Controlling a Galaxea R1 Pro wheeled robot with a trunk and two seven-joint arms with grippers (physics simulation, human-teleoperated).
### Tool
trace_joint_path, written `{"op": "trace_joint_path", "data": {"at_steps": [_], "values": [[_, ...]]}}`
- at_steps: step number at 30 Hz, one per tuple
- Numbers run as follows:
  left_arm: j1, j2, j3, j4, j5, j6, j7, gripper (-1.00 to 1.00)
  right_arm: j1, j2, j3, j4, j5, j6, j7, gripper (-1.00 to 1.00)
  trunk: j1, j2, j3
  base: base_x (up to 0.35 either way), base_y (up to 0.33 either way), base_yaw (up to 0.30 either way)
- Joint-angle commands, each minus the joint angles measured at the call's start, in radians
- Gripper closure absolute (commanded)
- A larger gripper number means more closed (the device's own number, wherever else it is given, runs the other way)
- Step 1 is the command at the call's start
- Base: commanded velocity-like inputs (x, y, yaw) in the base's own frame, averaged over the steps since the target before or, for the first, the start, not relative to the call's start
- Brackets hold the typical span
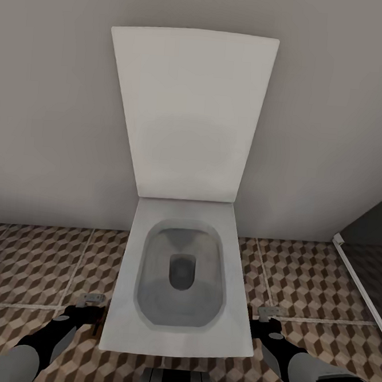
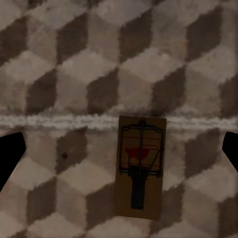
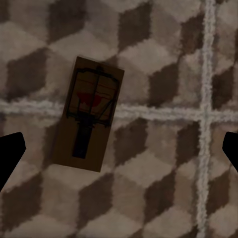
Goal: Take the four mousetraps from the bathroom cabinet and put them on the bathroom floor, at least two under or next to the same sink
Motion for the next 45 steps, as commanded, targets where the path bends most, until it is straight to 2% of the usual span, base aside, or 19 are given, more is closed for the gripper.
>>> {"op": "trace_joint_path", "data": {"at_steps": [1, 15, 45], "values": [[0.000, 0.001, -0.008, -0.001, 0.011, 0.001, -0.001, -1.00, -0.001, 0.000, 0.007, 0.002, -0.001, -0.004, -0.003, -1.00, 0.000, 0.000, -0.001, 0.000, 0.000, 0.000], [0.000, 0.000, -0.007, -0.004, 0.013, 0.001, -0.001, -1.00, -0.001, -0.001, 0.007, 0.002, -0.002, -0.004, -0.003, -1.00, 0.000, 0.000, -0.001, -0.082, 0.000, 0.000], [0.000, 0.002, -0.005, -0.005, 0.014, 0.003, -0.001, -1.00, -0.001, -0.002, 0.007, 0.002, -0.008, -0.004, -0.003, -1.00, 0.000, 0.000, -0.001, -0.332, 0.022, 0.000]]}}
